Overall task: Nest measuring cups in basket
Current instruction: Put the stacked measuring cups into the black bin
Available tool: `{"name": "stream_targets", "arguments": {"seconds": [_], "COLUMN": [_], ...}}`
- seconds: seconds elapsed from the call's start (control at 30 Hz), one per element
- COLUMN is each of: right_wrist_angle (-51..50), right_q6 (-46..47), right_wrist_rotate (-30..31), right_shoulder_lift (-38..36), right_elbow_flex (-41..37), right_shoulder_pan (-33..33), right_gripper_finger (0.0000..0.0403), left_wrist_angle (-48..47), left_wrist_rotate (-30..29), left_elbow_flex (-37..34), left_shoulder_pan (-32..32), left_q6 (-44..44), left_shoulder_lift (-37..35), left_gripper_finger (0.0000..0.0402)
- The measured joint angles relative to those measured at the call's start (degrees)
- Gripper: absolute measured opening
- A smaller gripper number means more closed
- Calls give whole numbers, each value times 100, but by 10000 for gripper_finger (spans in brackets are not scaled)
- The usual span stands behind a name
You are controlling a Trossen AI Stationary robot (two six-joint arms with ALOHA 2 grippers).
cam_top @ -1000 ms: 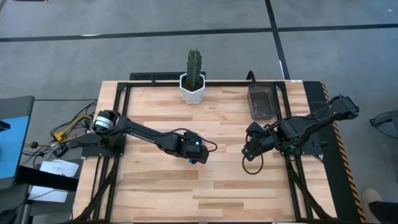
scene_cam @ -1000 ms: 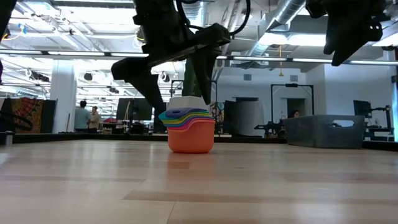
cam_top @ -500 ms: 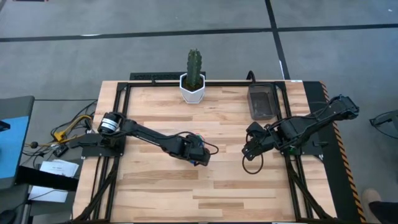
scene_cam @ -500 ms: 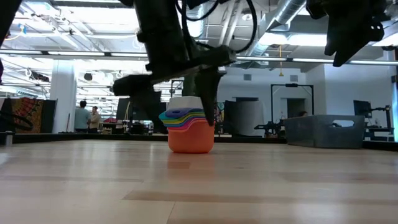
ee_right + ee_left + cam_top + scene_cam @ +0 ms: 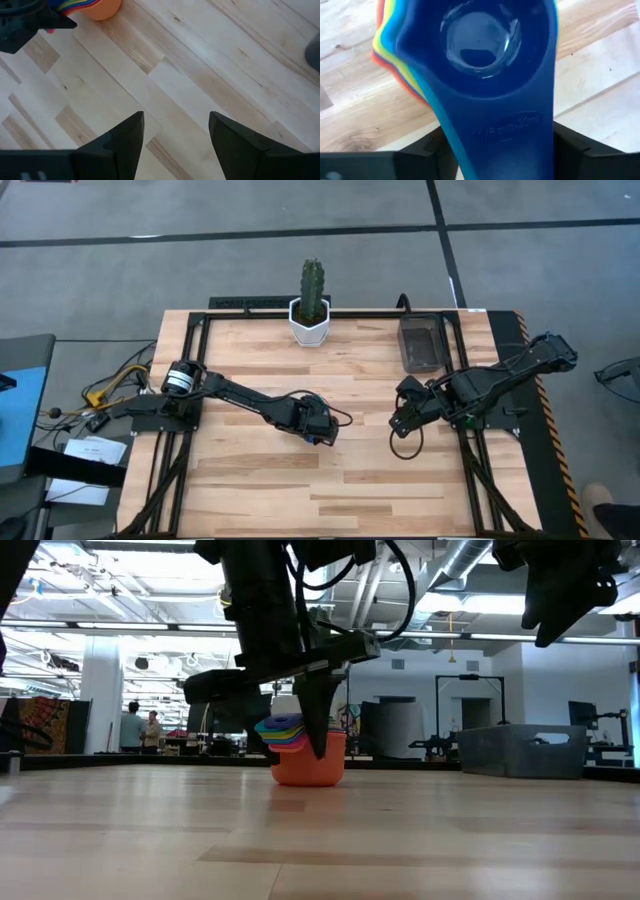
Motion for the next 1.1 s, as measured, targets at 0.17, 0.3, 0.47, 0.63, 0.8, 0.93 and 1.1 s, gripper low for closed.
{"name": "stream_targets", "arguments": {"seconds": [0.17, 0.3, 0.47, 0.63, 0.8, 0.93, 1.1], "right_wrist_angle": [1, 1, 1, -11, -43, -43, -42], "right_q6": [10, 28, 57, 149, 257, 302, 319], "right_wrist_rotate": [0, 0, 0, 0, -1, -11, -80], "right_shoulder_lift": [1, 1, 1, 1, 1, 1, 1], "right_elbow_flex": [0, 0, 0, 0, 0, 0, 0], "right_shoulder_pan": [0, 0, 0, 0, 0, 12, 46], "right_gripper_finger": [246, 246, 246, 246, 246, 246, 246], "left_wrist_angle": [0, 12, 4, 4, 27, 26, -1], "left_wrist_rotate": [41, 118, 188, 361, 710, 887, 973], "left_elbow_flex": [0, 0, 0, 0, 0, 0, 0], "left_shoulder_pan": [45, 71, 124, 221, 362, 450, 496], "left_q6": [119, 257, 455, 767, 1272, 1566, 1532], "left_shoulder_lift": [0, 0, 0, 0, -11, -11, -11], "left_gripper_finger": [159, 125, 120, 123, 96, 63, 28]}}
